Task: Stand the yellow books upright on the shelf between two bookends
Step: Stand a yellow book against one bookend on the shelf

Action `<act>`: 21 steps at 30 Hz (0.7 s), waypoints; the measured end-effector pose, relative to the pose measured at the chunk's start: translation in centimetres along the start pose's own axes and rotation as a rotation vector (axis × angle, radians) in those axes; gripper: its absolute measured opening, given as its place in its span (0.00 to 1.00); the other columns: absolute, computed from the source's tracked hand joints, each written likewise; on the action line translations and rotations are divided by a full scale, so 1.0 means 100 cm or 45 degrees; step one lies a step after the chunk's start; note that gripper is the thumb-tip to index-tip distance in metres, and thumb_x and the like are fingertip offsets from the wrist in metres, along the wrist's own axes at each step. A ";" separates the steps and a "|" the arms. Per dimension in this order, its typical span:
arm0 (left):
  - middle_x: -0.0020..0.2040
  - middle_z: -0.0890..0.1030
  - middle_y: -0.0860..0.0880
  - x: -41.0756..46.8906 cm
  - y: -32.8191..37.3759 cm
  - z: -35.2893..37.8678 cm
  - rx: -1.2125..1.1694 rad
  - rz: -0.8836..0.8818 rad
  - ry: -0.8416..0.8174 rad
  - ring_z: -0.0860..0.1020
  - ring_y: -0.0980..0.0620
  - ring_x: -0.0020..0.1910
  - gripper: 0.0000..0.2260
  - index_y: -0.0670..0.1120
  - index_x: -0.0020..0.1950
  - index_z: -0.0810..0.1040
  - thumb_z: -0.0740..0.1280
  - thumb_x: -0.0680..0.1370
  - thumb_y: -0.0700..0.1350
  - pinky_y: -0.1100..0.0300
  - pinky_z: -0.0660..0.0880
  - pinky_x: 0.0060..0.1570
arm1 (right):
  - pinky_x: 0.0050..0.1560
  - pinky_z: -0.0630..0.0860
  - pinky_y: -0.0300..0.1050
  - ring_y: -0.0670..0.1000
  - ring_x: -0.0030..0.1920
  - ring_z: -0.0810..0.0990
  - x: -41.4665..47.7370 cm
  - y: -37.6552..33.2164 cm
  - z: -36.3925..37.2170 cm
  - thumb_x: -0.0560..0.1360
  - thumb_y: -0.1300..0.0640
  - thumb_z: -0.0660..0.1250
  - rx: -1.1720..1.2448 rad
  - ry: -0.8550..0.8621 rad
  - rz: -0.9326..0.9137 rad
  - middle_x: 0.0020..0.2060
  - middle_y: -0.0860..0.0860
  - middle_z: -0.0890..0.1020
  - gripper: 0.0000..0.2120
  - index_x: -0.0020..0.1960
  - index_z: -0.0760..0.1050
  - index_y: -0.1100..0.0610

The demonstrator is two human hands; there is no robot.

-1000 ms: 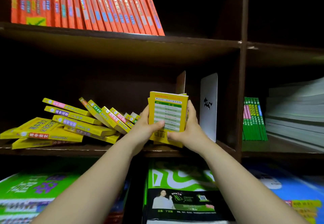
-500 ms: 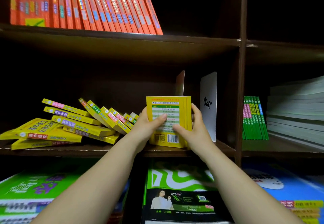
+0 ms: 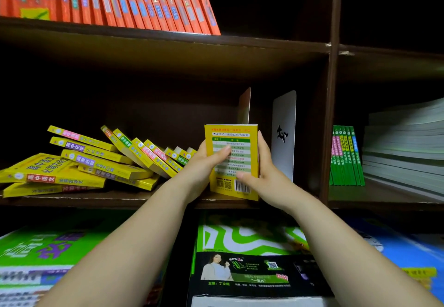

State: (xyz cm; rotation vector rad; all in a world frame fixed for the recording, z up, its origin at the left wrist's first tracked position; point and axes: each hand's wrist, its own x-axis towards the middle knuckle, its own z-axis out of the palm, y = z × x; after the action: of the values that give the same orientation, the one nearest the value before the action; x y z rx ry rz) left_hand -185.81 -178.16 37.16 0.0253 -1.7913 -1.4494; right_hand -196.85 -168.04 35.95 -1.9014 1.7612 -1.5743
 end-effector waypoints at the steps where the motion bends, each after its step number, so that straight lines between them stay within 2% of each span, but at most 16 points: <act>1: 0.55 0.79 0.49 0.000 0.000 0.000 0.018 0.004 0.012 0.77 0.50 0.57 0.18 0.48 0.62 0.69 0.64 0.72 0.48 0.53 0.72 0.59 | 0.66 0.69 0.40 0.42 0.63 0.71 -0.001 0.001 -0.001 0.74 0.64 0.64 0.012 0.026 -0.001 0.64 0.40 0.68 0.44 0.73 0.34 0.47; 3: 0.54 0.80 0.49 0.001 0.000 -0.001 0.044 0.025 0.026 0.78 0.50 0.55 0.14 0.47 0.60 0.69 0.62 0.75 0.46 0.54 0.72 0.58 | 0.53 0.72 0.25 0.36 0.53 0.74 -0.002 0.002 0.000 0.72 0.64 0.66 0.033 0.122 0.006 0.56 0.37 0.70 0.44 0.73 0.38 0.48; 4: 0.52 0.80 0.49 0.001 -0.001 0.000 0.056 0.039 0.022 0.78 0.51 0.53 0.11 0.48 0.58 0.71 0.61 0.76 0.45 0.55 0.73 0.57 | 0.49 0.71 0.22 0.35 0.50 0.75 -0.002 0.002 0.002 0.72 0.64 0.67 0.041 0.167 0.013 0.55 0.38 0.71 0.44 0.74 0.40 0.49; 7: 0.50 0.80 0.50 0.001 0.000 0.000 0.068 0.084 -0.005 0.80 0.54 0.49 0.07 0.50 0.53 0.72 0.60 0.76 0.44 0.58 0.75 0.53 | 0.43 0.71 0.20 0.32 0.45 0.76 -0.003 0.001 0.004 0.70 0.65 0.68 0.044 0.221 -0.023 0.50 0.36 0.72 0.40 0.73 0.48 0.51; 9: 0.49 0.81 0.51 -0.001 0.002 0.002 0.054 0.114 -0.054 0.80 0.55 0.48 0.08 0.50 0.53 0.73 0.61 0.75 0.45 0.59 0.76 0.52 | 0.44 0.72 0.20 0.29 0.44 0.76 -0.007 -0.002 0.002 0.70 0.65 0.69 0.031 0.233 -0.040 0.49 0.35 0.72 0.37 0.71 0.52 0.51; 11: 0.48 0.81 0.52 -0.001 0.007 0.009 0.063 0.142 -0.096 0.81 0.56 0.46 0.10 0.51 0.52 0.73 0.63 0.71 0.49 0.60 0.78 0.49 | 0.48 0.73 0.24 0.30 0.45 0.77 -0.013 -0.008 -0.004 0.69 0.66 0.70 0.024 0.297 -0.061 0.49 0.36 0.72 0.37 0.70 0.54 0.52; 13: 0.48 0.81 0.54 0.004 0.015 0.020 0.072 0.159 -0.106 0.81 0.59 0.45 0.09 0.53 0.52 0.73 0.61 0.73 0.50 0.65 0.79 0.46 | 0.57 0.74 0.34 0.35 0.47 0.78 -0.020 -0.016 -0.016 0.68 0.66 0.71 -0.013 0.408 -0.088 0.49 0.37 0.73 0.38 0.70 0.55 0.53; 14: 0.52 0.80 0.53 0.009 0.017 0.025 0.048 0.155 -0.070 0.80 0.59 0.49 0.10 0.53 0.55 0.72 0.60 0.75 0.49 0.65 0.77 0.49 | 0.60 0.73 0.40 0.39 0.50 0.78 -0.024 -0.020 -0.023 0.67 0.66 0.71 -0.052 0.464 -0.099 0.49 0.39 0.74 0.38 0.70 0.55 0.54; 16: 0.64 0.74 0.48 0.018 0.019 0.029 -0.019 0.104 0.100 0.74 0.54 0.61 0.18 0.49 0.67 0.66 0.57 0.77 0.50 0.62 0.70 0.60 | 0.62 0.72 0.48 0.45 0.53 0.76 -0.033 -0.026 -0.038 0.67 0.64 0.72 -0.141 0.574 -0.101 0.50 0.40 0.73 0.37 0.70 0.55 0.55; 17: 0.69 0.69 0.46 0.021 0.017 0.028 0.041 0.076 0.213 0.70 0.52 0.65 0.22 0.47 0.70 0.61 0.58 0.77 0.50 0.60 0.65 0.63 | 0.62 0.72 0.51 0.46 0.53 0.76 -0.036 -0.027 -0.046 0.67 0.64 0.72 -0.180 0.629 -0.092 0.50 0.39 0.73 0.37 0.69 0.55 0.55; 19: 0.71 0.66 0.45 0.025 0.006 0.025 0.337 0.046 0.373 0.67 0.50 0.68 0.25 0.47 0.72 0.59 0.62 0.76 0.48 0.62 0.62 0.62 | 0.61 0.72 0.56 0.50 0.55 0.76 -0.039 -0.030 -0.054 0.67 0.61 0.72 -0.262 0.736 -0.056 0.53 0.43 0.74 0.38 0.69 0.54 0.55; 21: 0.72 0.63 0.43 0.026 -0.007 0.026 0.609 0.009 0.368 0.65 0.47 0.69 0.29 0.46 0.72 0.58 0.66 0.74 0.46 0.60 0.62 0.63 | 0.59 0.72 0.56 0.55 0.57 0.76 -0.034 -0.033 -0.054 0.67 0.58 0.71 -0.377 0.844 -0.005 0.59 0.50 0.74 0.38 0.70 0.53 0.54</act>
State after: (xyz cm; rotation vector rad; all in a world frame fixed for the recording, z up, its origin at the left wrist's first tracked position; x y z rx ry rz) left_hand -189.45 -177.54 38.02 0.4486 -1.8455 -0.9271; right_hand -197.78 -161.40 38.59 -1.5774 2.3456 -2.2343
